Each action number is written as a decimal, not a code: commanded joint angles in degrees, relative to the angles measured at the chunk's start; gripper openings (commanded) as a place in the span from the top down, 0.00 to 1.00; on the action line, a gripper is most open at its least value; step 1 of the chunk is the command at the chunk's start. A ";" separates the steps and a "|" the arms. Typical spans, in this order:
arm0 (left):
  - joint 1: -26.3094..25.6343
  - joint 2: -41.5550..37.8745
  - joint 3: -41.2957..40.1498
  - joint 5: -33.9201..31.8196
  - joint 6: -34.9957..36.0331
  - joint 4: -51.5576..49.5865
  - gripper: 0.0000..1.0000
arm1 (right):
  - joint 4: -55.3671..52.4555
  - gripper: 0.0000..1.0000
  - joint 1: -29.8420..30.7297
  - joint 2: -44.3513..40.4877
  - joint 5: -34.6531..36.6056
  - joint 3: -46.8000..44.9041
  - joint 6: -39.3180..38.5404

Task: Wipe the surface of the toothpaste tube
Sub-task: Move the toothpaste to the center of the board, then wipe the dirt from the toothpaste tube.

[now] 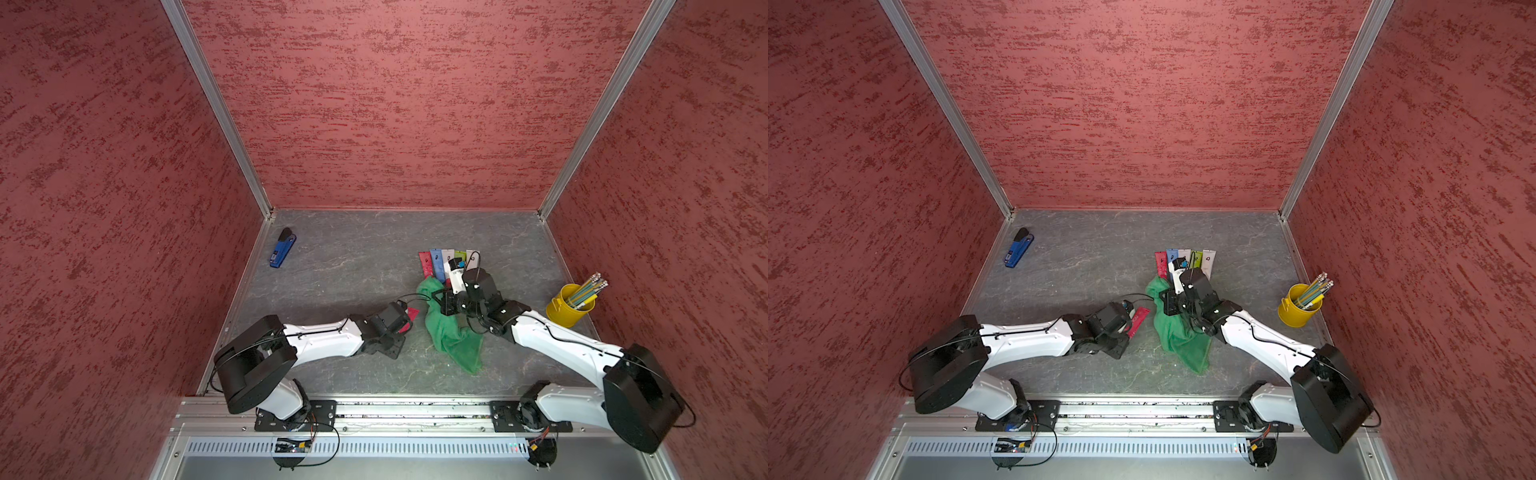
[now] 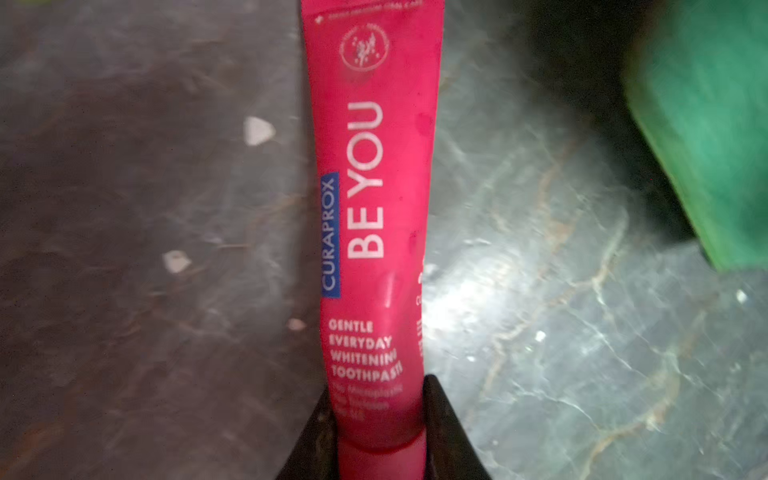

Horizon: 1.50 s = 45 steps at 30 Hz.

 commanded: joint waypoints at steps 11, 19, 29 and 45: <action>-4.14 -7.76 -5.38 -3.94 -3.54 4.99 0.52 | 5.79 1.00 0.39 14.31 -7.36 0.91 -1.52; -4.18 -3.10 -5.01 -4.39 -3.58 6.01 0.67 | 6.67 1.00 0.96 20.14 -10.69 -0.63 -0.59; -4.27 -2.93 -5.91 -5.29 -4.25 7.70 0.85 | 8.30 1.00 4.42 24.29 -12.11 -3.29 0.87; -3.12 -3.32 -3.46 -7.97 -1.43 7.45 0.98 | 17.36 1.00 9.36 20.13 -23.85 -10.91 4.61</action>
